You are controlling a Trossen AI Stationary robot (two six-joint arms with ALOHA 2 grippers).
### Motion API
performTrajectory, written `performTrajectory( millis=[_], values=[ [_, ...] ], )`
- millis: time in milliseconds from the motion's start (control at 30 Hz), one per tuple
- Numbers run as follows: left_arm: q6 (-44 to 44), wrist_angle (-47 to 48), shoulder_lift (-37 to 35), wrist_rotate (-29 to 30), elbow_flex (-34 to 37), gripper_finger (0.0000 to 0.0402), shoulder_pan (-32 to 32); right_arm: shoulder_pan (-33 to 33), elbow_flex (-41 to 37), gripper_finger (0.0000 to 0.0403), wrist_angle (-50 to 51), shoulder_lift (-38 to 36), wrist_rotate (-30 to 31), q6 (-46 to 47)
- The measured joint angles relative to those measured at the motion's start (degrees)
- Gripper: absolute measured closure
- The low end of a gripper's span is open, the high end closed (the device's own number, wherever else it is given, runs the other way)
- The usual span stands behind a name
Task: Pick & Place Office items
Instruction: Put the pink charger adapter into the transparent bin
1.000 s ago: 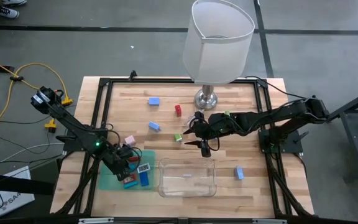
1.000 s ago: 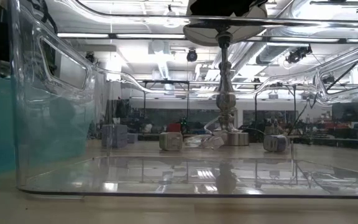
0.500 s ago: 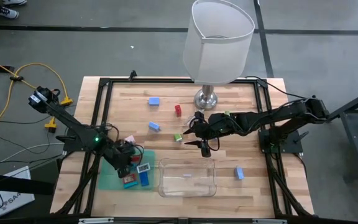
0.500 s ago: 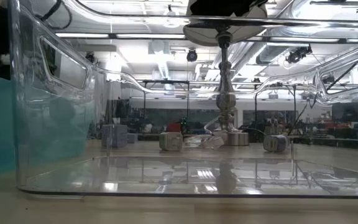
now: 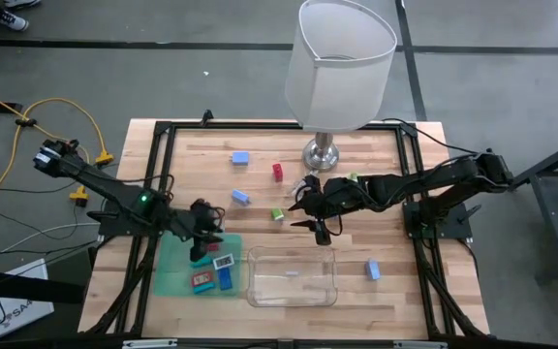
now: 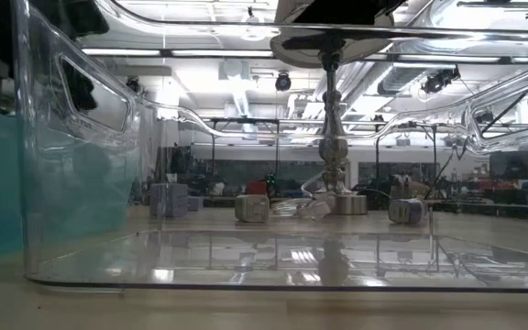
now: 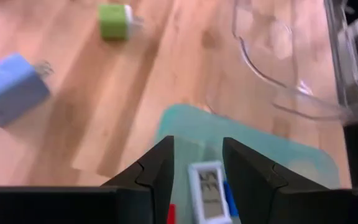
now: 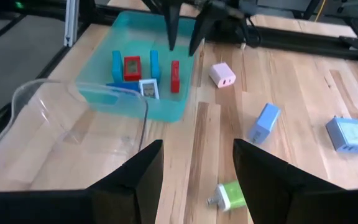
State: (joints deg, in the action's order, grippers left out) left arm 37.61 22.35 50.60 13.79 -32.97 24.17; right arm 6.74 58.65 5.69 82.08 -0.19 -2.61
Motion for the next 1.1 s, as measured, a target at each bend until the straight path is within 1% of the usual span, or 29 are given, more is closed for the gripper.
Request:
performTrajectory(
  millis=[133, 367, 500, 667, 900, 1100],
  values=[
    [-0.35, -0.44, -0.89, 0.92, 0.0, 0.027, -3.54, 0.0, 0.01, 0.0223, 2.51, 0.0, 1.47, 0.0],
    [-0.38, -0.81, -0.97, 1.56, 0.0, 0.027, -8.49, -0.08, 0.0, 0.0223, 9.16, 0.0, 9.11, -0.17],
    [-0.38, -1.07, -0.95, 1.56, 0.0, 0.027, -10.53, -0.63, 0.0, 0.0223, 13.83, 0.0, 11.74, -0.17],
    [-0.65, -1.26, -0.95, 1.56, 0.0, 0.027, -12.52, -1.7, 0.0, 0.0223, 18.49, 0.0, 12.08, 0.39],
    [-4.2, -3.78, -0.95, 2.89, 0.0, 0.027, -14.74, -3.74, 0.0, 0.0223, 23.84, 0.0, 12.11, 1.67],
    [-7.26, -3.78, -0.99, 2.96, 0.0, 0.027, -17.33, -5.49, 0.0, 0.0223, 28.88, 0.0, 12.23, 5.86]
  ],
)
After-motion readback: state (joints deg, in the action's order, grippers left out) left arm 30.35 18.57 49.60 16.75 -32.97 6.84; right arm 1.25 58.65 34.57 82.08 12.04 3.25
